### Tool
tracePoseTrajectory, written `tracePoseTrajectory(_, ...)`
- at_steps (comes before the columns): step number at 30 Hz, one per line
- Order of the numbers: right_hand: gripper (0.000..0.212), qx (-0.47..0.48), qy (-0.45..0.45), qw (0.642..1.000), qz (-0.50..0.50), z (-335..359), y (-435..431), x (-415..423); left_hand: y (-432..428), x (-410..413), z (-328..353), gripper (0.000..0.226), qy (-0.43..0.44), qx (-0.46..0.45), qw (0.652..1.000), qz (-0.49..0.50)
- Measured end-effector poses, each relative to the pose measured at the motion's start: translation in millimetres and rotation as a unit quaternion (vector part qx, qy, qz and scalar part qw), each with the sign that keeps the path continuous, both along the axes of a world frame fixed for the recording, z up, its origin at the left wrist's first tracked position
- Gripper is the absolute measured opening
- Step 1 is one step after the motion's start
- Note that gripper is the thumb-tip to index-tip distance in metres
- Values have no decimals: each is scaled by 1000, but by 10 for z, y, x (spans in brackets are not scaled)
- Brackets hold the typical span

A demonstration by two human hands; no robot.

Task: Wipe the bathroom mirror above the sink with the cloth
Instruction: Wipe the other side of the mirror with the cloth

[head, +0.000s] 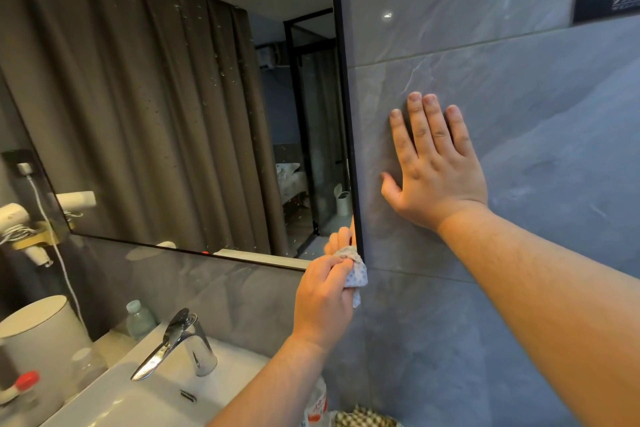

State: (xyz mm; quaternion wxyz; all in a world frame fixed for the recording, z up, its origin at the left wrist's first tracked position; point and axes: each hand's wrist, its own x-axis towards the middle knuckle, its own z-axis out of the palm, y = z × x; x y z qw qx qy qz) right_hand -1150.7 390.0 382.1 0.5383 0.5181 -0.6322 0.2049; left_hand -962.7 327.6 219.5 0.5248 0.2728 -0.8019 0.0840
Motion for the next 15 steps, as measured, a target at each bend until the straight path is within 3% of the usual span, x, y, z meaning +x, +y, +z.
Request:
tracePoseTrajectory(4,86,-3,1,1000,6,-1,0,1,-23,56,75,43,-39,-5,999,3)
tracePoseTrajectory(8,86,-2,3,1000,6,3,3,-5,-97,148,268,30,-27,-10,999,26)
tracePoseTrajectory(12,86,0,4,1000,4,1,7,-7,-195,233,226,20,51,87,993,66)
tracePoseTrajectory(15,85,-2,4,1000,5,1,12,-6,-255,256,197,14,176,171,965,86)
